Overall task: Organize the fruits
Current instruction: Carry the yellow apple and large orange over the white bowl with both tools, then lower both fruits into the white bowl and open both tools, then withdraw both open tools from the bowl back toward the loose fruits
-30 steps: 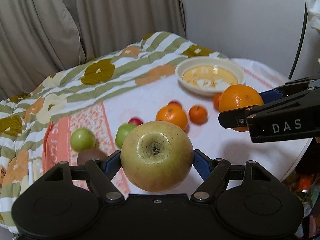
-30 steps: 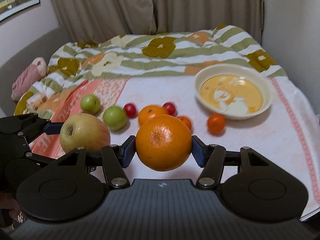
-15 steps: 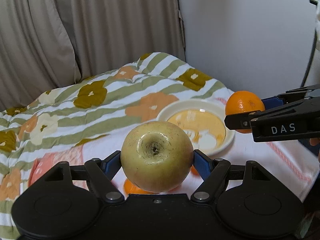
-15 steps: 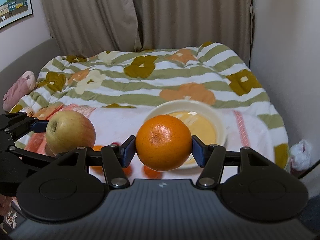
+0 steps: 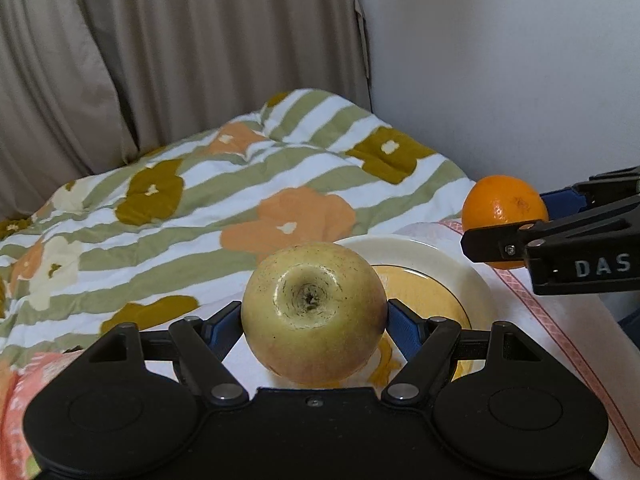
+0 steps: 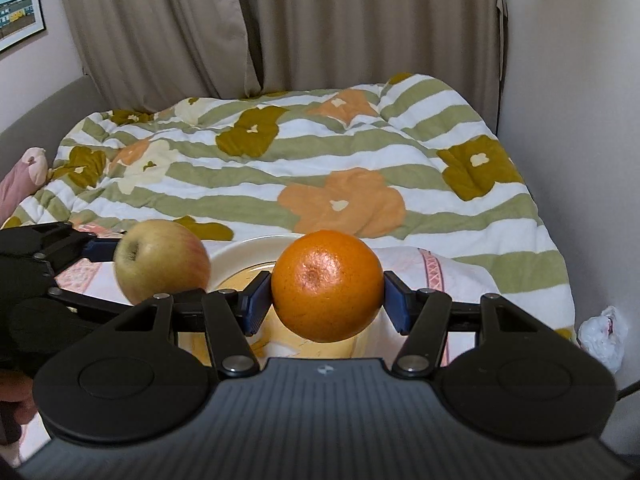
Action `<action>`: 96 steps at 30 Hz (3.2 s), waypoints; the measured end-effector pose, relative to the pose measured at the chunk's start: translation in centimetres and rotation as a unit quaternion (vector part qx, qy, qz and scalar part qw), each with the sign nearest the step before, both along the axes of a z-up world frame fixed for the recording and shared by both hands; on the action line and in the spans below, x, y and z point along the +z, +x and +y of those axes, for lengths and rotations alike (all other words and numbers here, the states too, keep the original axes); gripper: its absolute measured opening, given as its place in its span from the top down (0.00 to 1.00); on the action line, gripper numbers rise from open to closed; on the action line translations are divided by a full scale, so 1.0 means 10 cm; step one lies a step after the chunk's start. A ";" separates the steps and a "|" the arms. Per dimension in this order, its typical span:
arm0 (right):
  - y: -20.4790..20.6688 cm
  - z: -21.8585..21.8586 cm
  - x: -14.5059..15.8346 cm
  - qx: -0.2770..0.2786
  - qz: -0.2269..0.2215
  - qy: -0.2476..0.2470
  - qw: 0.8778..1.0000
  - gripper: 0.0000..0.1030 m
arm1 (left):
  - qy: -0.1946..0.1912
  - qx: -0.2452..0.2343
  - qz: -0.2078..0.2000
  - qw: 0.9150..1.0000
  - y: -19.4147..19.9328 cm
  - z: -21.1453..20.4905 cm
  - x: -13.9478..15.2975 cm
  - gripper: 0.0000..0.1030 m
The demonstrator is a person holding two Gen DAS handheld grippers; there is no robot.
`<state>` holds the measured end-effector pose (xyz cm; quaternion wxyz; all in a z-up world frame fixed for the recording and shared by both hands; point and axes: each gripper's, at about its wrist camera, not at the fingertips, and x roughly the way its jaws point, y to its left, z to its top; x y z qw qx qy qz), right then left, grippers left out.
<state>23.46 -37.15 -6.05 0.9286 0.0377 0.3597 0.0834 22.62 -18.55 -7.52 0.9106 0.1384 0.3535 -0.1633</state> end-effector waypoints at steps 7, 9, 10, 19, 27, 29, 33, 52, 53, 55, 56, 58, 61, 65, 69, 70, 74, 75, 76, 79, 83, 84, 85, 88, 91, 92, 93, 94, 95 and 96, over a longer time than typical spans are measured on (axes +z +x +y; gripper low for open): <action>0.30 -0.14 -0.26 0.001 0.024 0.002 1.000 0.29 | 0.023 -0.007 0.024 0.999 0.38 -0.25 -0.37 0.23; 0.35 -0.17 -0.33 0.001 0.030 0.003 1.000 0.29 | 0.034 -0.011 0.029 0.999 0.44 -0.30 -0.45 0.23; 0.37 -0.18 -0.36 0.001 0.032 0.003 0.999 0.29 | 0.038 -0.012 0.030 0.999 0.46 -0.32 -0.48 0.23; 0.45 -0.19 -0.42 0.002 0.040 0.009 0.999 0.28 | 0.074 -0.026 0.009 0.997 0.47 -0.46 -0.51 0.04; 0.45 -0.16 -0.42 0.026 0.037 0.002 0.999 0.28 | 0.047 -0.021 0.015 0.999 0.36 -0.30 -0.32 0.02; 0.47 -0.11 -0.41 0.040 0.034 -0.006 0.999 0.28 | 0.044 -0.016 0.015 0.999 0.34 -0.25 -0.29 0.02; 0.52 0.04 -0.46 0.085 0.012 -0.042 0.995 0.28 | 0.039 -0.005 0.016 0.999 0.29 -0.16 -0.26 0.02; 0.52 0.48 -0.76 0.173 -0.047 -0.162 0.970 0.00 | 0.027 0.034 0.038 0.998 0.08 0.08 -0.29 0.02; 0.49 0.47 -0.75 0.171 -0.056 -0.160 0.971 0.00 | 0.024 0.035 0.040 0.998 0.08 0.09 -0.29 0.02; 0.48 0.44 -0.73 0.170 -0.052 -0.145 0.973 0.00 | 0.020 0.036 0.041 0.998 0.06 0.09 -0.28 0.02; 0.48 0.42 -0.72 0.167 -0.046 -0.138 0.975 0.00 | 0.020 0.036 0.041 0.998 0.05 0.09 -0.28 0.02; 0.47 0.38 -0.71 0.160 -0.043 -0.129 0.978 0.00 | 0.021 0.037 0.038 0.998 0.03 0.09 -0.26 0.02; 0.45 0.34 -0.62 0.153 -0.047 -0.122 0.980 0.00 | 0.020 0.038 0.034 0.999 0.02 0.09 -0.21 0.02; 0.39 0.30 -0.48 0.145 -0.054 -0.115 0.981 0.00 | 0.018 0.042 0.023 0.999 -0.02 0.13 -0.11 0.02; 0.29 0.28 -0.33 0.137 -0.058 -0.105 0.983 0.00 | 0.016 0.048 0.010 0.999 -0.09 0.17 0.01 0.02; 0.26 0.28 -0.28 0.135 -0.058 -0.099 0.984 0.00 | 0.016 0.051 0.006 0.999 -0.12 0.19 0.05 0.02; 0.12 0.28 -0.08 0.125 -0.059 -0.081 0.987 0.00 | 0.013 0.062 -0.013 0.998 -0.27 0.26 0.21 0.02; 0.07 0.29 -0.03 0.121 -0.060 -0.079 0.988 0.00 | 0.012 0.065 -0.019 0.998 -0.32 0.29 0.25 0.02; 0.03 0.30 0.02 0.116 -0.060 -0.079 0.988 0.00 | 0.010 0.070 -0.025 0.997 -0.38 0.32 0.30 0.02; -0.12 0.34 0.17 0.100 -0.056 -0.073 0.991 0.00 | 0.000 0.078 -0.048 0.996 -0.59 0.42 0.46 0.01; -0.37 0.44 0.38 0.080 -0.052 -0.067 0.993 0.00 | -0.008 0.089 -0.075 0.993 -0.90 0.58 0.64 0.00; -0.45 0.47 0.43 0.076 -0.051 -0.064 0.994 0.00 | -0.013 0.090 -0.078 0.993 -0.97 0.63 0.67 0.00; -0.52 0.50 0.47 0.071 -0.050 -0.062 0.994 0.00 | -0.017 0.092 -0.079 0.993 -1.04 0.68 0.69 0.00; -0.71 0.61 0.57 0.058 -0.046 -0.054 0.996 0.00 | -0.030 0.098 -0.077 0.992 -1.23 0.84 0.75 0.00; -0.90 0.75 0.66 0.051 -0.041 -0.046 0.997 0.00 | -0.032 0.110 -0.080 0.990 -1.42 1.02 0.80 0.00; -0.97 0.81 0.68 0.050 -0.042 -0.043 0.997 0.00 | -0.030 0.114 -0.083 0.989 -1.47 1.06 0.81 0.00; -1.03 0.86 0.70 0.048 -0.044 -0.041 0.997 0.00 | -0.030 0.118 -0.086 0.989 -1.52 1.13 0.83 0.00; -1.09 0.92 0.73 0.046 -0.044 -0.038 0.997 0.00 | -0.030 0.120 -0.089 0.988 -1.56 1.18 0.84 0.00; -1.13 0.97 0.75 0.045 -0.043 -0.034 0.997 0.00 | -0.030 0.121 -0.091 0.988 -1.60 1.24 0.84 0.00; -1.19 1.04 0.76 0.044 -0.043 -0.028 0.998 0.00 | -0.031 0.123 -0.091 0.988 -1.63 1.30 0.85 0.00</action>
